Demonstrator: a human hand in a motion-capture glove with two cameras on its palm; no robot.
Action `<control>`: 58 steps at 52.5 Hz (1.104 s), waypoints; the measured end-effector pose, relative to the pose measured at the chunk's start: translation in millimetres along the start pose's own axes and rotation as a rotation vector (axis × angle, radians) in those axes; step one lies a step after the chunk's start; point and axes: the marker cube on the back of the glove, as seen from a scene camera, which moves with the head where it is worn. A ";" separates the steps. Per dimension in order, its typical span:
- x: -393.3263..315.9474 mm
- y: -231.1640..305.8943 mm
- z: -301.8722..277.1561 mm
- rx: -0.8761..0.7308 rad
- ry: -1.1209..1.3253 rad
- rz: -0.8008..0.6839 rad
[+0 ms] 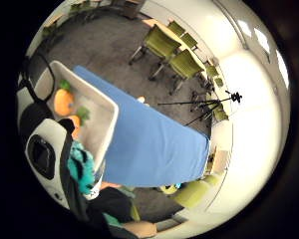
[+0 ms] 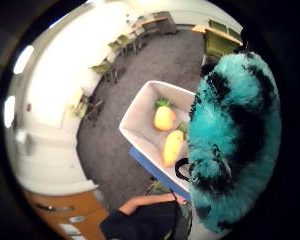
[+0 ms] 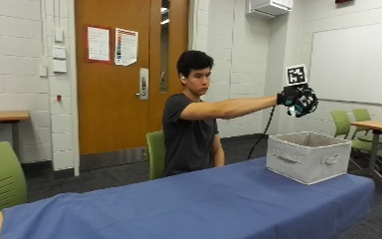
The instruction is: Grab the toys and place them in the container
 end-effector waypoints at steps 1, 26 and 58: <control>-3.7 -0.9 1.4 0.000 -0.008 -0.022; -8.4 4.7 45.9 -0.160 -0.007 0.134; 195.0 200.0 33.2 -0.038 0.114 0.541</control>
